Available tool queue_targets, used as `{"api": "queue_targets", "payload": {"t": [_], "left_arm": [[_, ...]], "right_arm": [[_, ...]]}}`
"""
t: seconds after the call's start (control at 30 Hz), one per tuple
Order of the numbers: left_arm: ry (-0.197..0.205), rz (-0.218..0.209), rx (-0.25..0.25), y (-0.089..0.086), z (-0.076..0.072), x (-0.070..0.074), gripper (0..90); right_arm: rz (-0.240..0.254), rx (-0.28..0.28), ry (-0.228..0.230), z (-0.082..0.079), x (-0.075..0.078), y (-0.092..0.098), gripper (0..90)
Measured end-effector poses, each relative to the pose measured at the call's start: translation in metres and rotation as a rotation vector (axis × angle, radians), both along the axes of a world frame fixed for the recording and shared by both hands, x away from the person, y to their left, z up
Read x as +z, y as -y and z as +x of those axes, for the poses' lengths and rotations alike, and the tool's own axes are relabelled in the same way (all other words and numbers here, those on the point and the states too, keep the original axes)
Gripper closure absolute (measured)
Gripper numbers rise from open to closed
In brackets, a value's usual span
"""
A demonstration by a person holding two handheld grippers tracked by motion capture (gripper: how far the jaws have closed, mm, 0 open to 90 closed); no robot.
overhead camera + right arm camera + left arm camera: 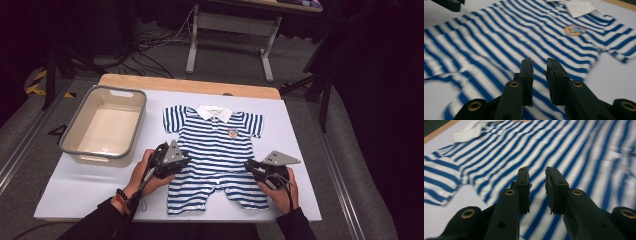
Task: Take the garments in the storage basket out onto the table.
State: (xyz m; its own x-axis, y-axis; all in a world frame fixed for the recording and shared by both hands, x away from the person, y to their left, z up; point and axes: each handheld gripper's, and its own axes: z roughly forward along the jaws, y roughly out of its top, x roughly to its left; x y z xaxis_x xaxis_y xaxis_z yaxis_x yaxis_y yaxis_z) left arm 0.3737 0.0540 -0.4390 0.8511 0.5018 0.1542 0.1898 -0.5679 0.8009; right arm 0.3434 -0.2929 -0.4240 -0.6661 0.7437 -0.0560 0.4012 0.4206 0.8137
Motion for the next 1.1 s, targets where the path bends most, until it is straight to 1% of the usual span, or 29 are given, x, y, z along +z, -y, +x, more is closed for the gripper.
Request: {"api": "queue_targets", "payload": {"t": [0.03,0.07,0.1,0.13,0.17,0.2,0.23,0.3,0.37,0.43,0.47,0.5,0.53,0.57,0.6,0.63,0.67,0.7,0.73,0.8,0.83,0.9,0.93,0.97,1.0,1.07,1.1], "left_arm": [[0.016,-0.008,-0.041,-0.003,-0.011,-0.001,72.3],[0.036,-0.007,-0.057,-0.003,-0.017,-0.002,72.0],[0.047,-0.004,-0.078,-0.004,-0.022,-0.001,71.9],[0.042,-0.009,-0.098,-0.004,-0.027,0.0,71.6],[0.042,-0.009,-0.098,-0.004,-0.027,0.0,71.4],[0.038,-0.02,-0.106,-0.005,-0.032,0.001,71.2],[0.028,-0.025,-0.132,-0.005,-0.04,0.002,71.3],[0.014,-0.036,-0.158,-0.006,-0.05,0.002,71.5],[0.005,-0.027,-0.196,-0.005,-0.06,-0.001,70.6],[-0.021,-0.029,-0.23,-0.006,-0.068,-0.004,68.6],[-0.025,-0.022,-0.242,-0.006,-0.072,-0.006,67.1],[-0.022,-0.007,-0.251,-0.007,-0.076,-0.009,65.1],[-0.013,0.003,-0.274,-0.007,-0.078,-0.013,62.7],[-0.018,0.013,-0.279,-0.007,-0.079,-0.017,61.3],[-0.043,0.021,-0.28,-0.008,-0.079,-0.022,59.9],[-0.059,0.023,-0.277,-0.008,-0.078,-0.023,56.3],[-0.069,0.029,-0.285,-0.008,-0.077,-0.026,55.0],[-0.078,0.049,-0.273,-0.007,-0.078,-0.028,55.0],[-0.071,0.053,-0.279,-0.006,-0.077,-0.028,54.6],[-0.082,0.067,-0.277,-0.004,-0.076,-0.028,54.8],[-0.087,0.071,-0.263,-0.004,-0.076,-0.028,56.3],[-0.09,0.073,-0.254,-0.004,-0.075,-0.028,60.4],[-0.09,0.073,-0.254,-0.004,-0.075,-0.028,66.0],[-0.097,0.074,-0.257,-0.004,-0.074,-0.028,70.6],[-0.117,0.07,-0.269,-0.004,-0.072,-0.028,72.5],[-0.119,0.075,-0.261,-0.004,-0.072,-0.027,81.2],[-0.11,0.084,-0.255,-0.004,-0.071,-0.026,81.2]], "right_arm": [[0.001,0.012,-0.004,-0.004,0.0,-0.002,76.1],[-0.003,0.03,-0.009,-0.009,-0.001,-0.005,76.2],[-0.006,0.052,-0.01,-0.014,0.0,-0.009,76.6],[-0.003,0.071,-0.012,-0.018,0.0,-0.012,77.0],[-0.002,0.092,-0.015,-0.023,0.001,-0.015,77.4],[-0.007,0.116,-0.013,-0.028,0.002,-0.019,77.5],[-0.008,0.13,-0.011,-0.031,0.003,-0.022,77.5],[0.008,0.16,-0.022,-0.039,0.004,-0.027,77.0],[0.0,0.189,-0.038,-0.046,0.001,-0.033,74.6],[-0.011,0.207,-0.057,-0.052,-0.004,-0.038,72.6],[-0.019,0.214,-0.07,-0.055,-0.008,-0.041,70.6],[-0.033,0.221,-0.079,-0.057,-0.011,-0.044,67.0],[-0.053,0.218,-0.088,-0.057,-0.015,-0.046,62.9],[-0.069,0.214,-0.1,-0.058,-0.019,-0.048,60.4],[-0.08,0.206,-0.109,-0.058,-0.023,-0.049,57.2],[-0.106,0.199,-0.109,-0.058,-0.027,-0.05,56.1],[-0.116,0.194,-0.108,-0.057,-0.028,-0.051,56.9],[-0.121,0.19,-0.106,-0.057,-0.028,-0.051,60.0],[-0.124,0.182,-0.103,-0.056,-0.028,-0.05,64.1],[-0.144,0.16,-0.093,-0.055,-0.029,-0.049,74.4],[-0.147,0.155,-0.092,-0.054,-0.029,-0.048,76.4],[-0.139,0.154,-0.098,-0.053,-0.028,-0.046,80.2],[-0.139,0.158,-0.095,-0.053,-0.027,-0.046,81.5],[-0.129,0.166,-0.092,-0.053,-0.024,-0.045,82.2],[-0.115,0.175,-0.092,-0.053,-0.022,-0.044,82.5],[-0.065,0.176,-0.076,-0.054,-0.014,-0.042,82.7],[-0.028,0.165,-0.06,-0.054,-0.007,-0.039,82.7]]}}
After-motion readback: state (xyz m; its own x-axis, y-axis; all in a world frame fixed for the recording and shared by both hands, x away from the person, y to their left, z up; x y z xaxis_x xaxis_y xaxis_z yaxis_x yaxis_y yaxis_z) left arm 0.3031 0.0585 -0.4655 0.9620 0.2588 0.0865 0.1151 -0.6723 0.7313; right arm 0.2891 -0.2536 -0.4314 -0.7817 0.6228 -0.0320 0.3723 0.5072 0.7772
